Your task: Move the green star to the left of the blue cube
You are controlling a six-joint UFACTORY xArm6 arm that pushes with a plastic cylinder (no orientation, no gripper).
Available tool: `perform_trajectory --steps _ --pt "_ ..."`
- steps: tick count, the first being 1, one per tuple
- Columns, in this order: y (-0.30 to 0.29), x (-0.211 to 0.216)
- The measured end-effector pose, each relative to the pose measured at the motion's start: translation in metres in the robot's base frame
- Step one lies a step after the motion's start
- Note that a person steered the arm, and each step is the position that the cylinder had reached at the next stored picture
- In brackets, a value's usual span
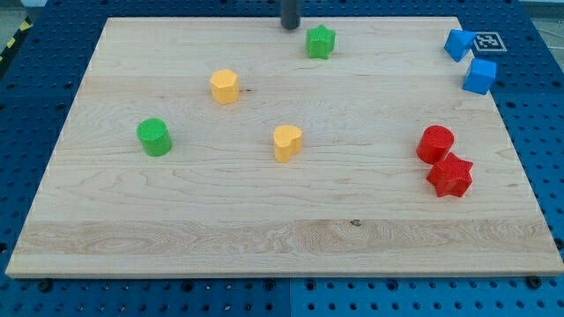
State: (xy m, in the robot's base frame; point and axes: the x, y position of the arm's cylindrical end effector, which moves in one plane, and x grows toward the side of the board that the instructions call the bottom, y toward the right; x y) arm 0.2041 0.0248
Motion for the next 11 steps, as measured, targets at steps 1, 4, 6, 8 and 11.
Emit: perform_trajectory --steps 1,4,6,8,11 --pt "0.017 0.023" --pt "0.022 0.07" --pt "0.004 0.089" --pt "0.026 0.097" --pt "0.05 0.112"
